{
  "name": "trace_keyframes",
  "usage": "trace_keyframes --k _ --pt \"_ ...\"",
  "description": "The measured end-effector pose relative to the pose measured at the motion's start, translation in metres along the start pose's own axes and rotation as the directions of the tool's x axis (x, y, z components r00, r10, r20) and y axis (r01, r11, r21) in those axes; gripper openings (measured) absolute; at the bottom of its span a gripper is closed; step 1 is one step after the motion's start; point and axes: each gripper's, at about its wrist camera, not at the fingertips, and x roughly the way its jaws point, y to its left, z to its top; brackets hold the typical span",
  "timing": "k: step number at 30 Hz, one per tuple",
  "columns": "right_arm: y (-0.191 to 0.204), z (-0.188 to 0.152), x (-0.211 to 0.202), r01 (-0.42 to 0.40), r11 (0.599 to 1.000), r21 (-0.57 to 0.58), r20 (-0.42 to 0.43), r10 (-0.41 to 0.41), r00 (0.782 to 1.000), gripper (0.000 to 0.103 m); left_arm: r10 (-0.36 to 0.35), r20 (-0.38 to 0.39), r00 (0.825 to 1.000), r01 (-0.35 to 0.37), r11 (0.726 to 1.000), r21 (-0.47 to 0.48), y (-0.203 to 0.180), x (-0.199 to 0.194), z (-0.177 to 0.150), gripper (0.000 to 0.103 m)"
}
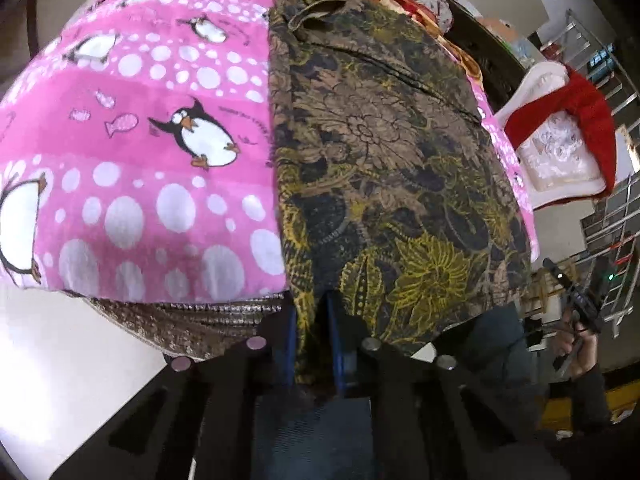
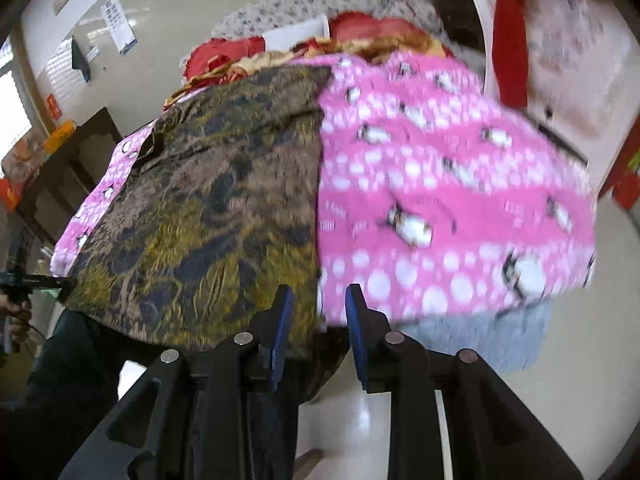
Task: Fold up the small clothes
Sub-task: 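Fold the shirt side lengthwise toward the middle with both grippers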
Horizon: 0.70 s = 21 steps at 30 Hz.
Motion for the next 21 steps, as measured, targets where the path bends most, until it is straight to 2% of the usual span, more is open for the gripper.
trace_keyframes --k 2,5,6,8,11,14,18,19,20,21 --pt "-0.001 -0.004 0.007 -0.035 0.999 0.004 -0.013 0.035 0.999 0.030 0.032 0.016 0.999 -0.032 0.998 0.048 -0.009 0.000 -0.003 0.017" --pt "-0.009 -0.008 0.024 -0.155 0.987 0.037 -0.034 0.156 0.987 0.032 0.038 0.033 0.999 -0.041 0.995 0.092 -0.016 0.002 -0.006 0.026" --pt "-0.013 -0.010 0.028 -0.172 0.984 0.052 -0.038 0.174 0.984 0.032 0.041 0.036 0.998 -0.045 0.993 0.106 -0.017 0.003 -0.006 0.026" --pt "-0.026 -0.016 0.040 -0.248 0.962 0.110 -0.044 0.254 0.966 0.032 0.035 0.046 0.998 -0.039 0.994 0.104 -0.016 0.003 -0.007 0.026" --pt "-0.037 -0.020 0.049 -0.288 0.947 0.140 -0.033 0.295 0.955 0.033 0.025 0.054 0.998 -0.029 0.997 0.078 -0.013 0.004 -0.006 0.026" --pt "-0.042 -0.023 0.060 -0.341 0.927 0.157 -0.034 0.351 0.936 0.033 0.042 0.056 0.998 -0.046 0.997 0.063 -0.012 0.004 -0.005 0.017" --pt "-0.039 -0.032 0.072 -0.449 0.878 0.163 -0.077 0.465 0.882 0.033 0.027 0.057 0.998 -0.029 0.999 0.033 -0.010 0.002 -0.005 0.008" --pt "-0.036 -0.035 0.071 -0.469 0.870 0.151 -0.088 0.484 0.871 0.031 0.020 0.056 0.998 -0.022 0.999 0.028 -0.009 0.001 -0.006 0.007" --pt "-0.032 -0.036 0.067 -0.482 0.868 0.121 -0.085 0.493 0.866 0.017 0.017 0.058 0.998 -0.019 0.999 0.027 -0.010 0.000 -0.006 0.006" --pt "-0.030 -0.036 0.061 -0.476 0.873 0.103 -0.075 0.484 0.872 0.008 0.011 0.062 0.998 -0.013 1.000 0.024 -0.010 -0.002 -0.007 0.006"
